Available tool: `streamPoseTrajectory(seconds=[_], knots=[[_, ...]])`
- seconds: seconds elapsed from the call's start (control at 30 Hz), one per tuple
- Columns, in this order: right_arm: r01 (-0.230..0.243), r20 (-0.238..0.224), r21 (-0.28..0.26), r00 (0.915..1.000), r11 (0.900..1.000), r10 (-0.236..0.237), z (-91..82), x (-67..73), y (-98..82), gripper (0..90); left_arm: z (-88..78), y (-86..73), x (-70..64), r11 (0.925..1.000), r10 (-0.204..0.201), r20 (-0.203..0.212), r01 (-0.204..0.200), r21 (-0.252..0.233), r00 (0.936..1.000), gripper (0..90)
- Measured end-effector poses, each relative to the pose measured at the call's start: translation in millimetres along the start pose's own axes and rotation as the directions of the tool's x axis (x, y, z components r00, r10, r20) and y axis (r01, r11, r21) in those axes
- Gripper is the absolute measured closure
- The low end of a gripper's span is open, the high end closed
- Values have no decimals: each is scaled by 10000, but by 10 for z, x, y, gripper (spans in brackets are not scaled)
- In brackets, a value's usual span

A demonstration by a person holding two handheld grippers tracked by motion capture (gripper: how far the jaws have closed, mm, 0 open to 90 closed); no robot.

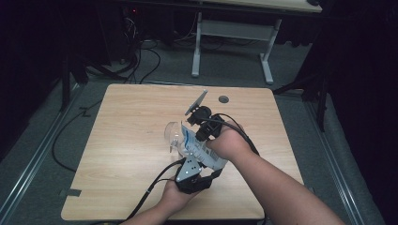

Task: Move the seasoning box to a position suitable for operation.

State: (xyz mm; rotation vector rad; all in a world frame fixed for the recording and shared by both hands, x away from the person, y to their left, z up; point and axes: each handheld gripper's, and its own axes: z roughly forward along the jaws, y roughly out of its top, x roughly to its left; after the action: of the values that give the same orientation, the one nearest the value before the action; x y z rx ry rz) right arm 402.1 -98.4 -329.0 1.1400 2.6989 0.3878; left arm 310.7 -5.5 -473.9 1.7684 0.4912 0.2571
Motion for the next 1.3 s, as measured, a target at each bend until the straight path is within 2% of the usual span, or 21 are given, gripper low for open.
streamPoseTrajectory(seconds=[0.43,0.57,1.1,1.3], knots=[[-90,-23,7,10000,10000,90,2,10,10,900,-6,5,3,10000,-5,1,5,-23,10000,580],[102,17,-36,9999,9999,-102,8,2,19,900,-9,7,7,10000,-3,2,3,-33,10000,579],[30,2,-74,10000,10000,-30,9,17,35,900,-20,18,-1,9999,-39,29,39,-142,10000,573],[141,15,-79,9999,9999,-141,7,16,39,900,-25,21,0,9999,-36,42,36,-155,10000,573]])
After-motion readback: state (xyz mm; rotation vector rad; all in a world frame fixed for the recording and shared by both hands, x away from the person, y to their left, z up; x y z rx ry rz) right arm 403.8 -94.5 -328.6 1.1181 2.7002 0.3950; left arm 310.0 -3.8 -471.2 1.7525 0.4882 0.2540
